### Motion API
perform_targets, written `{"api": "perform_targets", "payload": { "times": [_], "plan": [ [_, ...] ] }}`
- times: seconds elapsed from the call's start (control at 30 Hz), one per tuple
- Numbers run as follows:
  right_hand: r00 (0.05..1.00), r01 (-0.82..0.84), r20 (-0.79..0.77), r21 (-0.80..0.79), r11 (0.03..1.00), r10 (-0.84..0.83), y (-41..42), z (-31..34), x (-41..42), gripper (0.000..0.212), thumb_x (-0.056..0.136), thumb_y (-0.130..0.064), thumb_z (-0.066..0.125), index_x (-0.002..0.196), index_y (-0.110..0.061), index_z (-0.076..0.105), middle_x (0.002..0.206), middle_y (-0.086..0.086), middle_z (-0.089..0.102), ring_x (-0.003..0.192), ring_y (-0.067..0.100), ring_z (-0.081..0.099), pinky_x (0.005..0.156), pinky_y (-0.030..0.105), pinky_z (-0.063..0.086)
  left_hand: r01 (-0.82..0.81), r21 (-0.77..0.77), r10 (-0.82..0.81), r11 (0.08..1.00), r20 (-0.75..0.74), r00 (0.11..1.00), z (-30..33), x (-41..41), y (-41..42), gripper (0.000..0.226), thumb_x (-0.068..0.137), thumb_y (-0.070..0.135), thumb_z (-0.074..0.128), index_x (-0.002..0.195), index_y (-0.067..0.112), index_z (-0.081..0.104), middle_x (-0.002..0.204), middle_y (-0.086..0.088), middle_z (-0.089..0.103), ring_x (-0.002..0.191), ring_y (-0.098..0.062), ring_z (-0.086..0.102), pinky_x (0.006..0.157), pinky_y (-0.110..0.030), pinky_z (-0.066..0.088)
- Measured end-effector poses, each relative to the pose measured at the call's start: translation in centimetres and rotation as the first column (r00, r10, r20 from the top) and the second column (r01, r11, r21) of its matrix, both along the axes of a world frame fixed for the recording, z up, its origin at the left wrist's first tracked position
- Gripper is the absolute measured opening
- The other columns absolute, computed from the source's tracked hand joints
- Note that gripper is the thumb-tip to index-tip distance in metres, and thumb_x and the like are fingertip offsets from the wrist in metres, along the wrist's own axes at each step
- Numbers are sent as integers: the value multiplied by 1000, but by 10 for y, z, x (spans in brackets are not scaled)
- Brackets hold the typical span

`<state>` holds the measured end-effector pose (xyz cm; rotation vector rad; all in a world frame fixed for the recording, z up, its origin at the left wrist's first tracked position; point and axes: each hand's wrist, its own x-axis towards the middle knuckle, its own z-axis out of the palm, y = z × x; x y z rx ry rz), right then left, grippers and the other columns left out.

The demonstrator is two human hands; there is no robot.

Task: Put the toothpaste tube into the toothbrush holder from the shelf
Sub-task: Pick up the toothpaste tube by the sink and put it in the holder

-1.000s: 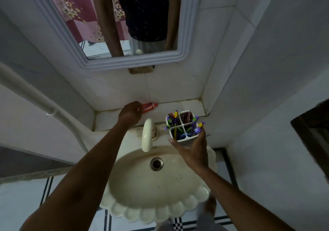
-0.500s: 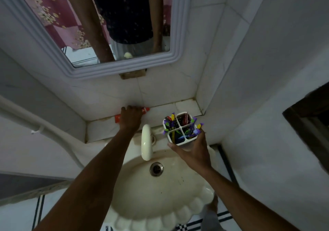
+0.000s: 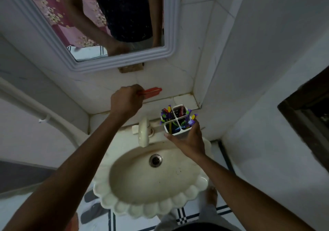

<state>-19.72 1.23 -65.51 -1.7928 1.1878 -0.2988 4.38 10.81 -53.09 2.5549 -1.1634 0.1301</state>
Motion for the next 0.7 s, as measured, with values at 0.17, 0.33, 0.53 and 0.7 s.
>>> {"api": "perform_targets", "payload": {
  "times": [0.17, 0.33, 0.53, 0.7],
  "plan": [
    [1000, -13, -12, 15, 1000, 13, 0, 0, -2, 137, 49, -94, 88, 157, -33, 28, 154, -8, 50, 145, 23, 52, 112, 51, 54, 257, 16, -253, 966, -141, 957, 53, -43, 2, 17, 92, 37, 76, 108, 34, 78, 89, 13, 74, 84, -14, 66, 65, -30, 45],
    [1000, -15, -4, -7, 1000, 15, -1, -2, -3, 127, 48, -94, 88, 147, -34, 37, 146, -10, 53, 138, 23, 57, 107, 49, 56, 401, 269, -406, 875, -39, 913, 42, -75, -11, 28, 92, 27, 69, 120, 35, 72, 110, 9, 77, 99, -20, 71, 76, -37, 57],
    [999, 2, 40, 2, 1000, -2, -1, -3, -3, 129, 45, -96, 89, 148, -36, 38, 147, -11, 56, 137, 24, 58, 108, 51, 57, 373, 329, -368, 868, -79, 926, 12, -78, -17, 46, 88, 40, 73, 132, 33, 61, 122, 8, 72, 107, -22, 71, 77, -37, 59],
    [1000, -5, 27, -11, 1000, 5, 2, 0, -4, 128, 50, -96, 87, 151, -35, 37, 149, -10, 54, 138, 25, 56, 103, 50, 57, 392, 508, -376, 767, -140, 916, -3, -75, -17, 45, 87, 46, 78, 129, 37, 67, 117, 10, 73, 106, -19, 70, 74, -32, 53]
  ]
}}
